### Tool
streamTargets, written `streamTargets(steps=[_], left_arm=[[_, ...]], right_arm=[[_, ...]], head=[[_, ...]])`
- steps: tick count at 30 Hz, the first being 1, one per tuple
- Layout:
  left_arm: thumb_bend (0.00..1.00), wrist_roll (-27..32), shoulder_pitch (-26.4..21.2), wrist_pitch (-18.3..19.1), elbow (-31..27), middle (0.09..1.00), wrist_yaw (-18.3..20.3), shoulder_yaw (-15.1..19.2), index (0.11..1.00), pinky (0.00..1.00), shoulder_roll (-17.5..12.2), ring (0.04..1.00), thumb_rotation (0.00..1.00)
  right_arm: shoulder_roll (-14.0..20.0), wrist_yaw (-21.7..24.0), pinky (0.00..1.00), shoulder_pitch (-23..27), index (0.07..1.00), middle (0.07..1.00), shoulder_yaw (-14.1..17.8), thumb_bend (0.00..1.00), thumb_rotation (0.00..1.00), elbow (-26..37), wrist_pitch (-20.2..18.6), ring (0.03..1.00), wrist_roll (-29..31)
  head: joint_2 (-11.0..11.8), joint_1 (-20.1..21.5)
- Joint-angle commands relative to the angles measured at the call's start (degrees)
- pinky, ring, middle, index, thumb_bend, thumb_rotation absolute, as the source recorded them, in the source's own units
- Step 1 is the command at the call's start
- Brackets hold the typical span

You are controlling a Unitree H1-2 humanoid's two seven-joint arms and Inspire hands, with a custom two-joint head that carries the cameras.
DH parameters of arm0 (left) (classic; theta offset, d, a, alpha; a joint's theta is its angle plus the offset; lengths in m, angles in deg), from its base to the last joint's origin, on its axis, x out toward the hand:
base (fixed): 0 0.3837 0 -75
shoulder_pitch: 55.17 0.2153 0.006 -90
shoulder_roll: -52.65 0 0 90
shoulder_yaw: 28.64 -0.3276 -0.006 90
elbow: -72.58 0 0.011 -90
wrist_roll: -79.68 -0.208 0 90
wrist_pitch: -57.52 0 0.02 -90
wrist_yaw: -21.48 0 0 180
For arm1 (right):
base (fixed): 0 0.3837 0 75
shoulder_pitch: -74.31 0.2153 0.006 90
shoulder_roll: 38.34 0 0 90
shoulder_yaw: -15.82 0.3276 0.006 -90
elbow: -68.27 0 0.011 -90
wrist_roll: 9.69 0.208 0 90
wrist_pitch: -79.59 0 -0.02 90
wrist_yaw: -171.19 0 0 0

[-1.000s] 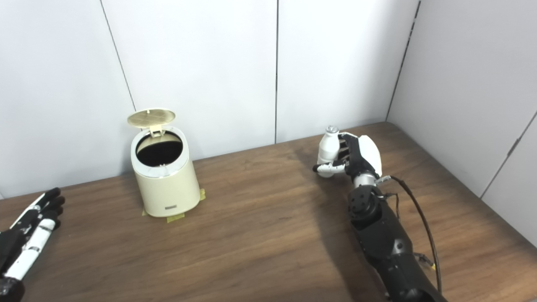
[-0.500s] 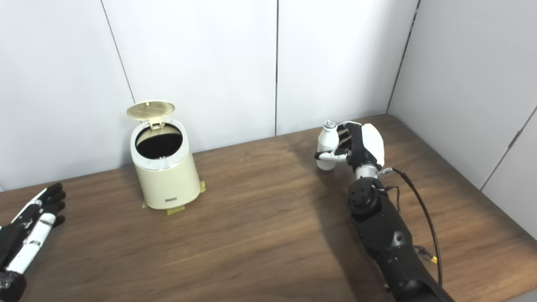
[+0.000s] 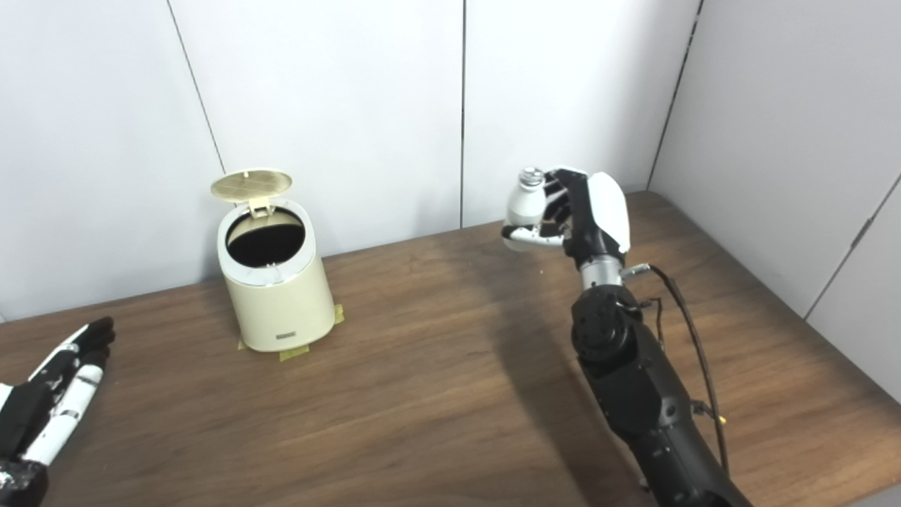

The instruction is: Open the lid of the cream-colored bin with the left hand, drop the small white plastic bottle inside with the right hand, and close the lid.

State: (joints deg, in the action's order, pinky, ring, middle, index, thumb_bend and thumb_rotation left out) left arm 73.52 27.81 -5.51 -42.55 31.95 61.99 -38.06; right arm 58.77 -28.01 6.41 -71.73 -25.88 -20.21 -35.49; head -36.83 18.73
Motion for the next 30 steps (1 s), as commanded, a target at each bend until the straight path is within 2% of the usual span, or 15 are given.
streamTargets(steps=[1, 6, 9, 12, 15, 19, 21, 24, 30], left_arm=[[0.26, -0.4, -1.0, -0.1, -1.8, 0.923, -0.2, 0.4, 0.938, 0.96, 0.4, 0.941, 0.71], [0.3, -1.9, 0.0, -0.1, -1.7, 0.91, -0.6, -0.2, 0.931, 0.99, 1.1, 0.941, 0.73], [0.32, -2.3, 0.8, -0.2, -1.6, 0.9, -0.9, -0.5, 0.927, 1.0, 1.9, 0.935, 0.7], [0.35, -2.4, 1.8, -0.6, -1.2, 0.899, -1.2, -1.0, 0.927, 0.97, 2.5, 0.929, 0.72], [0.43, -1.8, 2.7, -1.7, -0.2, 0.913, -2.0, -1.1, 0.926, 0.88, 3.6, 0.91, 0.73], [0.47, -2.0, 3.7, -2.5, 0.7, 0.892, -3.0, -1.5, 0.922, 0.87, 5.2, 0.893, 0.73], [0.47, -1.9, 4.1, -3.0, 1.2, 0.887, -3.4, -1.6, 0.923, 0.86, 6.4, 0.883, 0.7], [0.48, -3.3, 4.5, -4.1, 1.9, 0.889, -4.1, -2.5, 0.923, 0.87, 6.8, 0.892, 0.73], [0.53, -4.7, 4.9, -5.1, 2.1, 0.89, -4.8, -3.9, 0.92, 0.84, 7.4, 0.878, 0.78]], right_arm=[[0.6, 0.2, 0.39, 2.4, 0.506, 0.489, -1.0, 0.52, 0.0, 3.1, 2.9, 0.415, -2.2], [-0.2, 2.0, 0.4, 3.4, 0.494, 0.495, -2.1, 0.52, 0.0, 5.6, 3.5, 0.428, -3.2], [-0.5, 3.8, 0.41, 4.1, 0.498, 0.492, -2.3, 0.52, 0.0, 6.3, 4.2, 0.436, -2.6], [-1.6, 6.2, 0.45, 4.6, 0.5, 0.48, -3.0, 0.52, 0.0, 9.0, 2.8, 0.45, -3.0], [-3.0, 7.8, 0.41, 5.6, 0.485, 0.505, -4.3, 0.52, 0.0, 11.5, 2.6, 0.432, -3.5], [-5.0, 9.2, 0.38, 7.2, 0.501, 0.496, -5.2, 0.52, 0.0, 12.9, 2.4, 0.422, -3.7], [-5.8, 9.8, 0.37, 8.2, 0.506, 0.495, -5.9, 0.52, 0.0, 13.0, 2.5, 0.418, -4.6], [-7.1, 10.2, 0.36, 9.4, 0.503, 0.492, -6.6, 0.52, 0.0, 12.5, 3.2, 0.412, -5.0], [-8.8, 10.4, 0.37, 11.2, 0.504, 0.491, -8.1, 0.52, 0.0, 10.6, 5.1, 0.412, -5.3]], head=[[-0.1, -0.8], [-0.2, -4.6], [-0.1, -7.3], [0.0, -10.3], [0.2, -13.3], [0.8, -17.0], [1.0, -18.4], [1.2, -20.0], [1.3, -21.4]])
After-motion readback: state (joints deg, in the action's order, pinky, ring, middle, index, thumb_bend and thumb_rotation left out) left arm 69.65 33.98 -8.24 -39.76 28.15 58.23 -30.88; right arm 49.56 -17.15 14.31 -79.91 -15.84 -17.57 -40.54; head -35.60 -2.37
